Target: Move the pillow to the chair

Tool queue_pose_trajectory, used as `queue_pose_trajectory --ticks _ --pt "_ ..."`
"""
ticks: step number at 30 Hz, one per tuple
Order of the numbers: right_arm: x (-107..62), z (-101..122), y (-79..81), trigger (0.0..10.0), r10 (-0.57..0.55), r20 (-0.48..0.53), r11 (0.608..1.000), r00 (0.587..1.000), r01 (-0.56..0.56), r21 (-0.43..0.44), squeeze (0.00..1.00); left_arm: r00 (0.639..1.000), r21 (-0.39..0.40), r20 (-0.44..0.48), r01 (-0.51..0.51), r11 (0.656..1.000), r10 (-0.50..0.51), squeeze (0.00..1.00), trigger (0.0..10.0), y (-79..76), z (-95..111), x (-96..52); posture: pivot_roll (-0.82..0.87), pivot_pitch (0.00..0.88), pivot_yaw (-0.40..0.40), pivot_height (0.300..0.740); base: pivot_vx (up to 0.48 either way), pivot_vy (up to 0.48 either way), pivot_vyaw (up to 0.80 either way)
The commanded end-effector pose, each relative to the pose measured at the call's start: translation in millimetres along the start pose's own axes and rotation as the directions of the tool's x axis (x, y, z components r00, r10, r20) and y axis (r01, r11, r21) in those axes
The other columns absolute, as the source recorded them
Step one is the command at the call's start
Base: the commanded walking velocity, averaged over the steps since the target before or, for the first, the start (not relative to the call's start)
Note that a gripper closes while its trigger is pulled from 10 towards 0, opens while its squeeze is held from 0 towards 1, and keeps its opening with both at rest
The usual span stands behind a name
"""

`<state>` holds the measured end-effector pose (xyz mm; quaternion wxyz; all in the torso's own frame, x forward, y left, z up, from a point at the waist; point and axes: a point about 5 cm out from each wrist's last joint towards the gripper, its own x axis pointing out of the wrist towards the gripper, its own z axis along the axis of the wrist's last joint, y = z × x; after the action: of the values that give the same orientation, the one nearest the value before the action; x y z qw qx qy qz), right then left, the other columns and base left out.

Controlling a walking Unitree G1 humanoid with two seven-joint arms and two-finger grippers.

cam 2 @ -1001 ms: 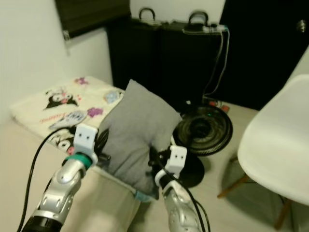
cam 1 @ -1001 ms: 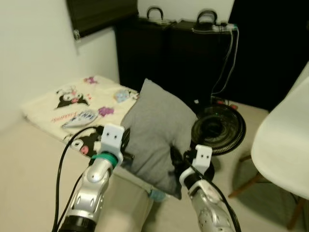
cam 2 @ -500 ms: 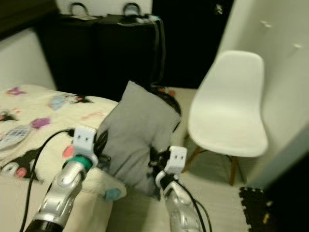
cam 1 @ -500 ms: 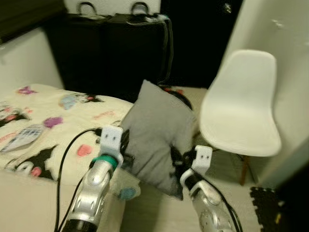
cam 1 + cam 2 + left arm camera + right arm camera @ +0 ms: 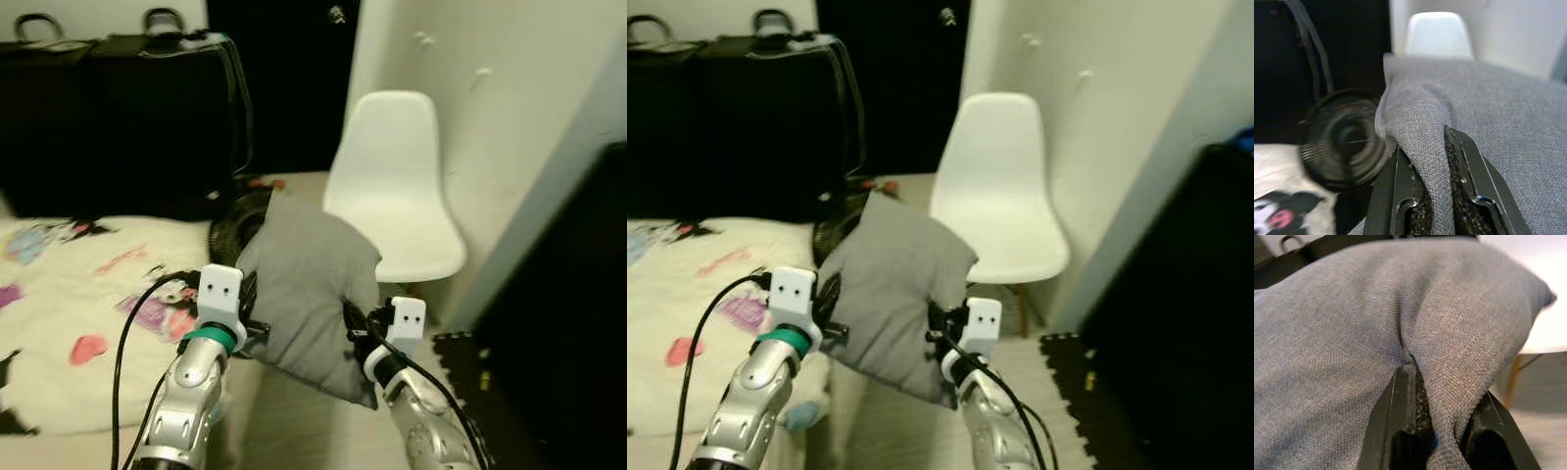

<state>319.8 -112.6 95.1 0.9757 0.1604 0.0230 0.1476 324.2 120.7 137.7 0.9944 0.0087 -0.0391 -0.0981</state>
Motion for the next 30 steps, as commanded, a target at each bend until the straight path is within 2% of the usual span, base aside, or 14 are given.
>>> queue_pose_trajectory --ticks 1,6,13,30 --pt "2.5 5.7 5.0 10.0 0.022 0.022 1.000 1.000 -0.022 -0.002 0.00 0.999 -0.028 0.031 -0.026 0.999 0.027 0.00 10.0 7.3 5.0 -0.8 -0.03 0.006 0.037 0.740 0.000 0.000 -0.80" --pt "3.2 4.6 5.0 10.0 0.032 0.010 0.999 0.999 -0.032 -0.015 0.00 0.999 -0.038 0.025 -0.040 0.998 0.041 0.00 10.0 7.9 4.4 -1.7 -0.03 0.018 0.030 0.740 0.000 0.000 -0.16" --pt "3.1 3.8 9.5 10.0 0.048 0.001 0.999 0.999 -0.048 -0.018 0.00 0.999 -0.032 0.020 -0.041 0.999 0.042 0.00 10.0 1.1 2.9 -4.1 -0.04 0.037 0.017 0.740 0.000 0.000 0.00" --pt "-1.5 3.1 5.9 10.0 0.036 -0.011 0.999 0.999 -0.036 -0.017 0.00 0.999 -0.042 0.013 -0.033 0.999 0.033 0.00 10.0 -3.7 1.9 -1.2 -0.06 0.043 0.023 0.740 0.000 -0.415 0.00"
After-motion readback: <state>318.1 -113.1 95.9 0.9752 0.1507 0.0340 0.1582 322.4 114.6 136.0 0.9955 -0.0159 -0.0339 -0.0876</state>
